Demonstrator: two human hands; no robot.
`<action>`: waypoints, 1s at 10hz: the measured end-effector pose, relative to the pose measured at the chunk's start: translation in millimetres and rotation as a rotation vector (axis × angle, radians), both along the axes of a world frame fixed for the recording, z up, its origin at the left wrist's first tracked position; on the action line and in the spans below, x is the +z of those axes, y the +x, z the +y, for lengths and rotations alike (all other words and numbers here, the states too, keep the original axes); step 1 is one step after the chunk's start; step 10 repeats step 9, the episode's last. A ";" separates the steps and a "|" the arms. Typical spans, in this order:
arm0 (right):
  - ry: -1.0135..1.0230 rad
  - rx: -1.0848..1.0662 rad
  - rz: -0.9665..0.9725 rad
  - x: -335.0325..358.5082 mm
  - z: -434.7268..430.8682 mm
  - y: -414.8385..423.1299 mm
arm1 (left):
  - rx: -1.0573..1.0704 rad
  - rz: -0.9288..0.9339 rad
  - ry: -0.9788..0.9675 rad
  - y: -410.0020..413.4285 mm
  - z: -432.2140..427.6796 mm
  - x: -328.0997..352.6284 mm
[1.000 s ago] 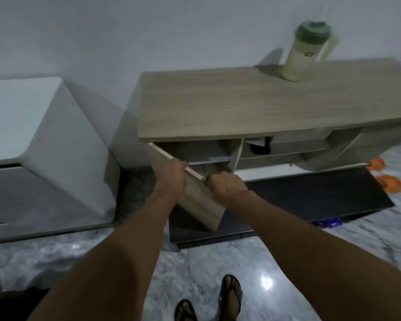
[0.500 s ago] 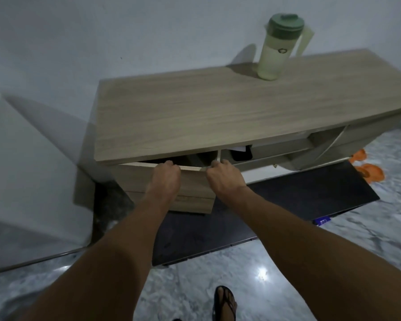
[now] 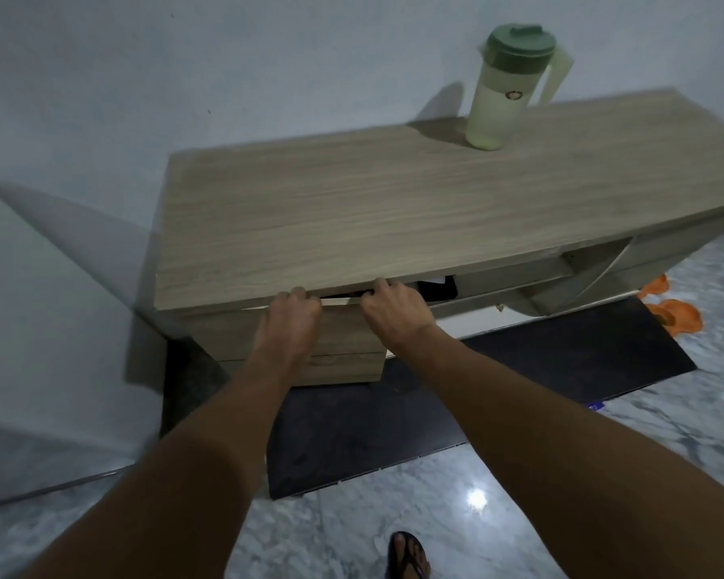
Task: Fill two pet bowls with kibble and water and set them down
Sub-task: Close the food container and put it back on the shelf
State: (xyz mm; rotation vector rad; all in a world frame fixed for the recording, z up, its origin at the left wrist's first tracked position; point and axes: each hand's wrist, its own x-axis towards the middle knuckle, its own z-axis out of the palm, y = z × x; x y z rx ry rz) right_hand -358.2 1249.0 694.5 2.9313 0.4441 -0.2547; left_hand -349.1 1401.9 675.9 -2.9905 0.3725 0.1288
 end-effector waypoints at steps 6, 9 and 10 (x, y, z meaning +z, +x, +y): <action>-0.038 0.035 -0.083 -9.6 -0.1 26.4 | -0.046 -0.011 0.034 17.4 1.0 4.7; 0.044 -0.015 -0.001 2.2 -4.9 26.8 | 0.054 0.038 -0.028 0.2 13.2 14.6; 0.044 -0.015 -0.001 2.2 -4.9 26.8 | 0.054 0.038 -0.028 0.2 13.2 14.6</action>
